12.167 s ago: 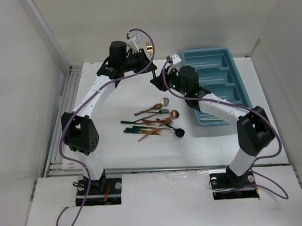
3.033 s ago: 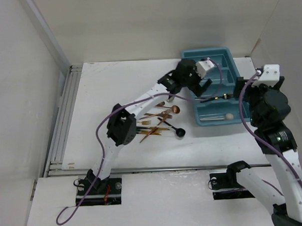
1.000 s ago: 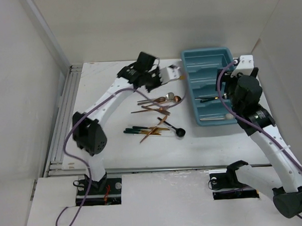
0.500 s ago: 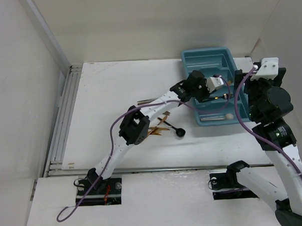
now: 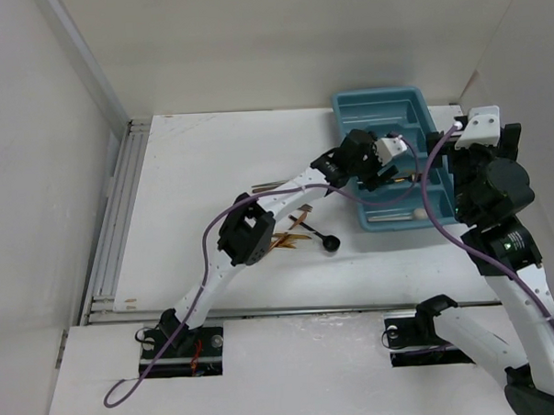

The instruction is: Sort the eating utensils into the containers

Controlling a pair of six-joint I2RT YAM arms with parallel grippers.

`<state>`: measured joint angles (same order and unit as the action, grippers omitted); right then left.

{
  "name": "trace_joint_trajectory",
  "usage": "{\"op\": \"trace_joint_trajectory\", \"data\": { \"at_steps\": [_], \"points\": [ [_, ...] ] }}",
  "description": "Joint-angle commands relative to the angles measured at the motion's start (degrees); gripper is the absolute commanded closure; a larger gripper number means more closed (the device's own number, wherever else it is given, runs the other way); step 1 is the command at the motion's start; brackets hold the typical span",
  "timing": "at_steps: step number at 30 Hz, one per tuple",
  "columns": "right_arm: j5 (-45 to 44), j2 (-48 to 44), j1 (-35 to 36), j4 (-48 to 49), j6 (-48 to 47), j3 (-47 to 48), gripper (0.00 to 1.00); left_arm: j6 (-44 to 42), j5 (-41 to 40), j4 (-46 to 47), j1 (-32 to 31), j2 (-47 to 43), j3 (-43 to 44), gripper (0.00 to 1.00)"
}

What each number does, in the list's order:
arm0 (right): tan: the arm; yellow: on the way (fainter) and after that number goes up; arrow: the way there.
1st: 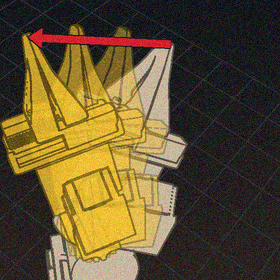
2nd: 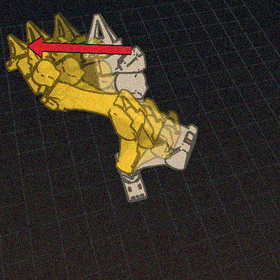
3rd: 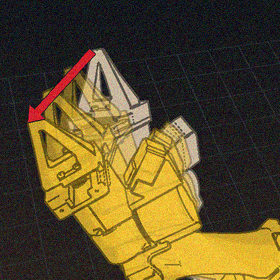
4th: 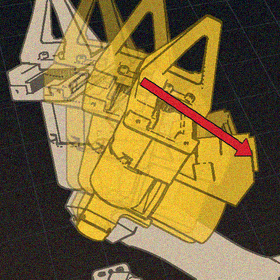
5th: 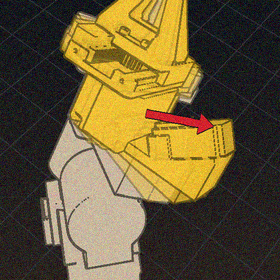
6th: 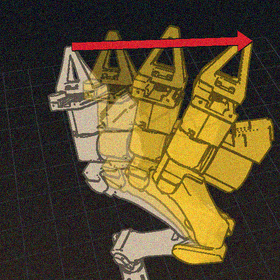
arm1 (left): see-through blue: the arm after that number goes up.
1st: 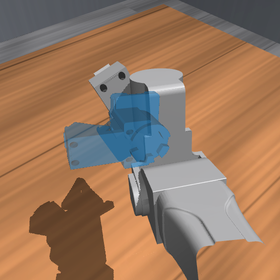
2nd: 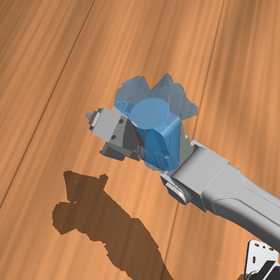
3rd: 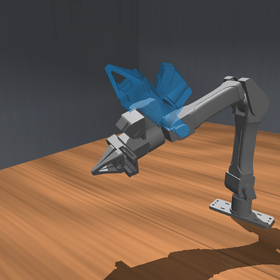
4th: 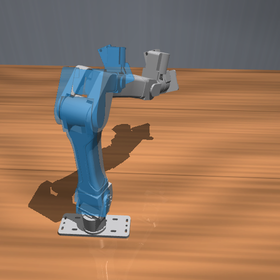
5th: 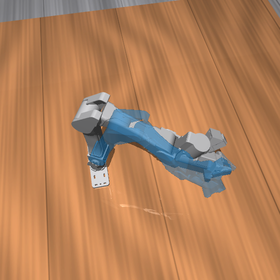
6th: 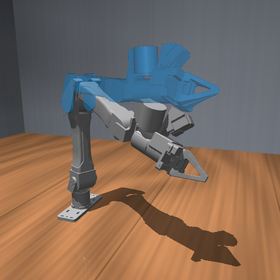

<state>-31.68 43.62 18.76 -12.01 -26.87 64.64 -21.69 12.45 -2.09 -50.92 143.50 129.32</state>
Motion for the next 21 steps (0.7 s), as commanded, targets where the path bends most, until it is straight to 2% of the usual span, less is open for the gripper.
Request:
{"op": "trace_joint_trajectory", "data": {
  "at_steps": [1, 6, 8, 9, 10, 12, 13, 14, 16, 18, 21],
  "points": [
    [0.7, -0.3, -0.2, 1.0, -1.1, 1.5, 0.02, 0.0, -2.1, -2.3, -0.4, -6.1, 0.5, 0.22],
    [4.1, 0.3, -0.2, 0.5, -1.1, 2.5, 0.02, 3.2, -7.4, -8.3, 2.2, -13.3, 1.2, 0.2],
    [5.5, 0.9, -0.2, 0.5, 0.3, 2.5, 0.02, 3.8, -7.4, -14.0, 5.1, -18.3, -0.7, 0.25],
    [6.0, 0.9, -0.2, 0.5, 1.0, 1.8, 0.02, 3.3, -5.9, -16.0, 6.2, -20.1, -2.6, 0.3],
    [6.7, 1.5, -0.2, 0.5, 1.7, 1.8, 0.02, 2.2, -4.7, -19.3, 7.3, -24.1, -5.5, 0.35],
    [8.0, 2.0, -0.2, 1.1, 3.8, 1.1, 0.02, -3.1, -3.0, -21.4, 10.8, -28.1, -17.8, 0.44],
    [8.6, 2.0, -0.2, 1.1, 4.5, 0.4, 0.02, -4.9, -3.0, -21.9, 12.1, -30.0, -22.5, 0.51],
    [9.2, 2.5, -0.2, 1.7, 5.0, -0.1, 0.02, -7.1, -2.1, -22.8, 14.8, -33.4, -31.2, 0.52],
    [11.0, 3.1, -0.2, 1.7, 5.6, -0.1, 0.02, -15.2, -0.4, -23.3, 17.2, -36.0, -38.8, 0.5],
    [11.5, 4.6, -0.2, 1.7, 5.6, -0.1, 0.02, -19.4, 0.1, -26.6, 19.4, -36.7, -45.8, 0.45],
    [12.2, 6.1, -0.2, 1.7, 5.6, -0.1, 0.02, -22.2, 0.1, -28.1, 21.7, -35.4, -48.6, 0.42]
  ]
}}
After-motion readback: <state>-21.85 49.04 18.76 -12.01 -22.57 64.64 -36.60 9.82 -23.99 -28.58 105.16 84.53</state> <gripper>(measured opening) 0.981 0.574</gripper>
